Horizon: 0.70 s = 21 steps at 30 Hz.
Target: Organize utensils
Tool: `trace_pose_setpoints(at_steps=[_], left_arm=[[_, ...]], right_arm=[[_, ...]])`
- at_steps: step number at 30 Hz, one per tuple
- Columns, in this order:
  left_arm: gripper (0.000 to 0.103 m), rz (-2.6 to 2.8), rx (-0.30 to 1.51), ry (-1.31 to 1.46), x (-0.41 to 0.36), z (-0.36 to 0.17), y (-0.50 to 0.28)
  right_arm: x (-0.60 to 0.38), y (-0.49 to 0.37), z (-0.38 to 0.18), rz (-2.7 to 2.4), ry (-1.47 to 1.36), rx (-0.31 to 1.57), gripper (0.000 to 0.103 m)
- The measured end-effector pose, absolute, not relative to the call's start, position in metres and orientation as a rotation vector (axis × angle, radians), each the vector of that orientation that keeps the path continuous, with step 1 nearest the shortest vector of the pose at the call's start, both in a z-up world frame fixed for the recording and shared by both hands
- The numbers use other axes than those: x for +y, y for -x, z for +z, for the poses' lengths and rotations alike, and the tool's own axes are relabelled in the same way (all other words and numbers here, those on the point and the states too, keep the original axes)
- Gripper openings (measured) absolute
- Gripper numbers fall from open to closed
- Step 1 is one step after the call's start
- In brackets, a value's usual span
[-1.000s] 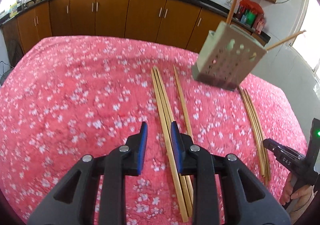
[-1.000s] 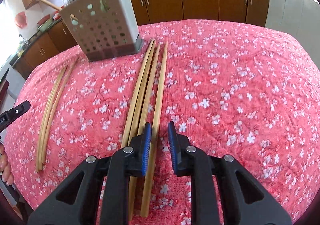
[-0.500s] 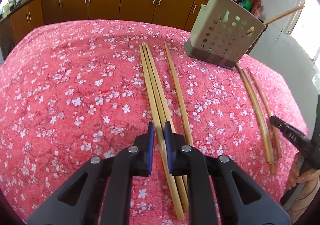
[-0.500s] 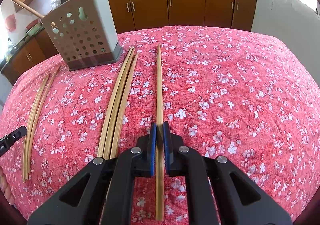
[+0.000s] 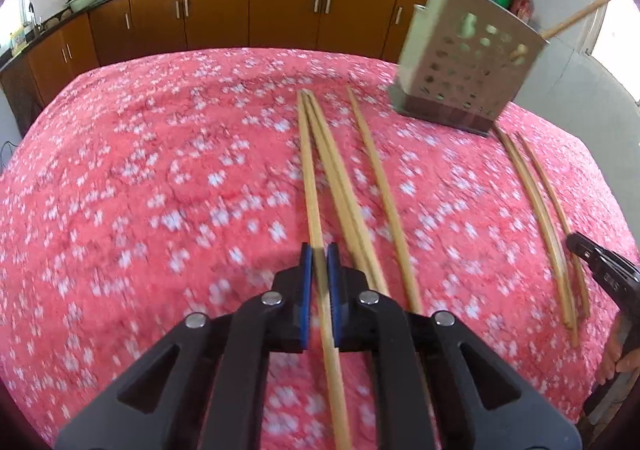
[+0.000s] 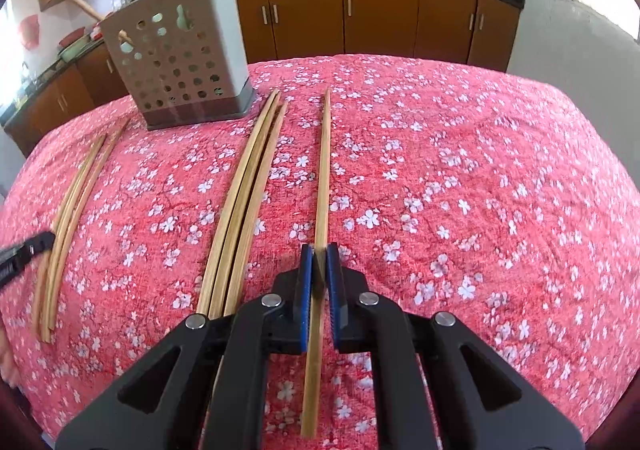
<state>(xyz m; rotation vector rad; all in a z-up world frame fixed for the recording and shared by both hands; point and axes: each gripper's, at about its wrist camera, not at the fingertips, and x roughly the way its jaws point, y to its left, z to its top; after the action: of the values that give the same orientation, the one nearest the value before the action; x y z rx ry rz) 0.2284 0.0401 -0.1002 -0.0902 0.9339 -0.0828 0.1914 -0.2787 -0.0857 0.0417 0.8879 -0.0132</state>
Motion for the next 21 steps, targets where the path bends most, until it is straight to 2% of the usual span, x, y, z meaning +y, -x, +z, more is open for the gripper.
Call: trace_pose_setpoints(at_steps=[6,21], left_arm=[[0.011,-0.023,0.917,0.126,0.071,-0.099,-0.256],[0.011,-0.04,0.89,0.163,0.087,-0.099,-0.245]], right_arm=[[-0.296,-0.207,-0.087,-0.08,-0.05,0.863,0.008],[-0.299,-0.211,-0.088,-0.09,-0.067,0.864,0.009]])
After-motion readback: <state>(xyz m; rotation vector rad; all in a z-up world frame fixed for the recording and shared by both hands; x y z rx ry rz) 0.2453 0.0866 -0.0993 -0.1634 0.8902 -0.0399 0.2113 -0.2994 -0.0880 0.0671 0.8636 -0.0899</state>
